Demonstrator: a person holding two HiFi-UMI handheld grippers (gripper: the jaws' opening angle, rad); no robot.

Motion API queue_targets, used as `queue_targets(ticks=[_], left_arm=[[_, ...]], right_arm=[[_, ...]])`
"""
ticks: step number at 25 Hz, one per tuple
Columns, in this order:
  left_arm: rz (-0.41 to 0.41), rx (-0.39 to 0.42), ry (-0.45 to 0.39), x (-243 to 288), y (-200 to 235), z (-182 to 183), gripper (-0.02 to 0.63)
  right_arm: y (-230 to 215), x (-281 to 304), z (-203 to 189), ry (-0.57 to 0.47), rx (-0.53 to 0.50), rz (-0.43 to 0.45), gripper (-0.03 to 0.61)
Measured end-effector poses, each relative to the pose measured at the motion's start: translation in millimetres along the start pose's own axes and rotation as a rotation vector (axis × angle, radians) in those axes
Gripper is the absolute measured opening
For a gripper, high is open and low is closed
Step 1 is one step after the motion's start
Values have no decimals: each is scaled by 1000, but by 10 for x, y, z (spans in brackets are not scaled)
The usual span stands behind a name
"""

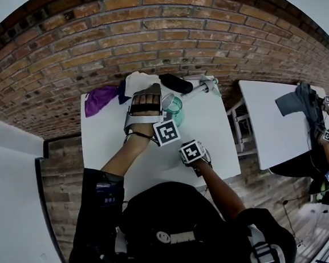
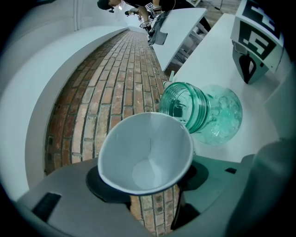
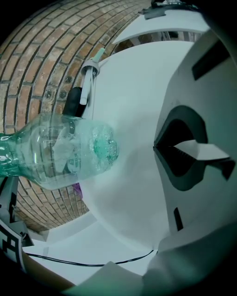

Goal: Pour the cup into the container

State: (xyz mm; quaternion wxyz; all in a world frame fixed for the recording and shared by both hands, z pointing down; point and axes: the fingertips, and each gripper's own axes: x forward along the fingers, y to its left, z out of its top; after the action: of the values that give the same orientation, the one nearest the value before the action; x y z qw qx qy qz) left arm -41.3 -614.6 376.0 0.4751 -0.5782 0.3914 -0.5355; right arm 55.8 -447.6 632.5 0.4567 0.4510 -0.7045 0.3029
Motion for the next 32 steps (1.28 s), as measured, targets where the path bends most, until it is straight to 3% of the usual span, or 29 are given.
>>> queue_targets(ticks=[13, 19, 32], left_arm=[[20, 38, -16, 0, 27, 75, 294], [29, 8, -27, 21, 39, 107, 294], [16, 27, -16, 23, 33, 90, 293]], right_arm=[[5, -9, -8, -17, -5, 2, 5], [-5, -22, -4, -26, 2, 8, 5], [-5, -24, -11, -28, 1, 0, 5]])
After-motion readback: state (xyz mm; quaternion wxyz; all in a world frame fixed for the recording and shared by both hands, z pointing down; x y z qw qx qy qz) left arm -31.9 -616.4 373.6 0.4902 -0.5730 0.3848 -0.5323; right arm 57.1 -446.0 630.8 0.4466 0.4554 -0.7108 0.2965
